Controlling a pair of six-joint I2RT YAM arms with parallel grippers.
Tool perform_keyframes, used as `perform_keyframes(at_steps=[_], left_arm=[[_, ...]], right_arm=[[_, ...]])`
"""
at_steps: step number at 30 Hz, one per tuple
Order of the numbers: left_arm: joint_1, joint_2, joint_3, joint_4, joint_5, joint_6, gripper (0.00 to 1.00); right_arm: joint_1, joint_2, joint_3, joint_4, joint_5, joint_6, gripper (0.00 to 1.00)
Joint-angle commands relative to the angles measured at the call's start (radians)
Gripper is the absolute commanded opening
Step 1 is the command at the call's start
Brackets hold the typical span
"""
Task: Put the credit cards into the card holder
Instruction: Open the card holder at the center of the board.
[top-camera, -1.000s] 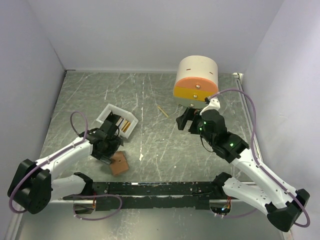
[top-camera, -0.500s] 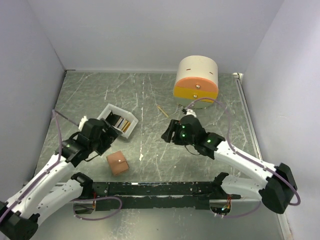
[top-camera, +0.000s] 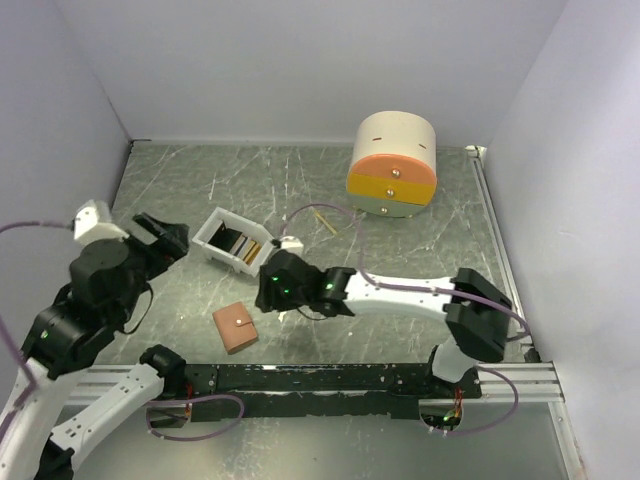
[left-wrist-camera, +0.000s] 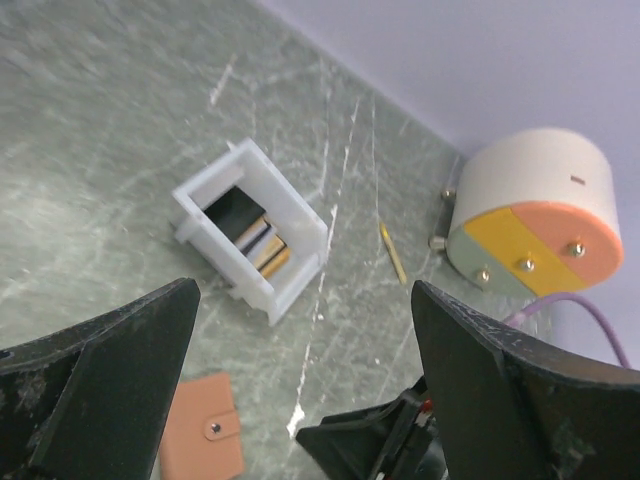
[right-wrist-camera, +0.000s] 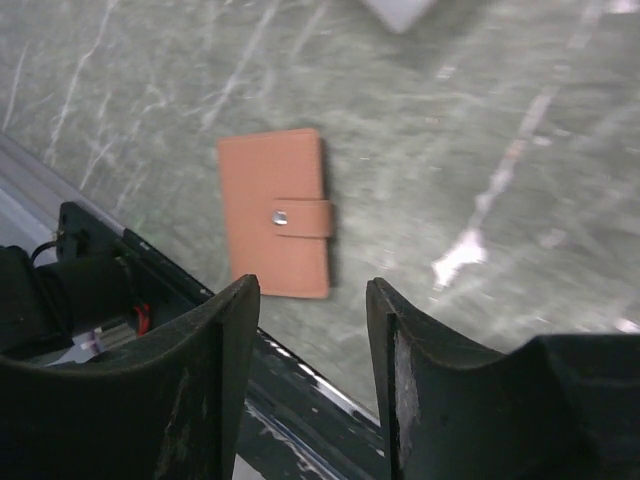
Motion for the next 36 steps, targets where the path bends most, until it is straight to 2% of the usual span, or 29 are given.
perform_keyframes(at_steps=[1,9,22,26,32,36], left_arm=[[-0.005,-0.108,0.032,-0.051,-0.147,0.081,1.00],[-0.005,-0.245,0.026,-0.043,-0.223,0.100,1.00],[-0.004,-0.237,0.009,-0.061,-0.190,0.083,1.00],[-0.005,-0.229,-0.006,-0.053,-0.170,0.082,1.00],[-0.005,-0.203,-0.040,-0.051,-0.124,0.082,0.98],[-0.005,-0.170,-0.071,-0.044,-0.075,0.089,0.96]], right_arm=[[0.072,0.134,0.130,0.001,0.037,-0.027,0.47],[0.143,0.376,0.363,-0.131,0.056,-0.093,0.42],[0.149,0.592,0.522,-0.273,0.089,-0.164,0.39],[0.149,0.602,0.520,-0.303,0.145,-0.173,0.28],[0.149,0.547,0.453,-0.277,0.203,-0.197,0.02],[0.146,0.482,0.394,-0.245,0.223,-0.203,0.00]])
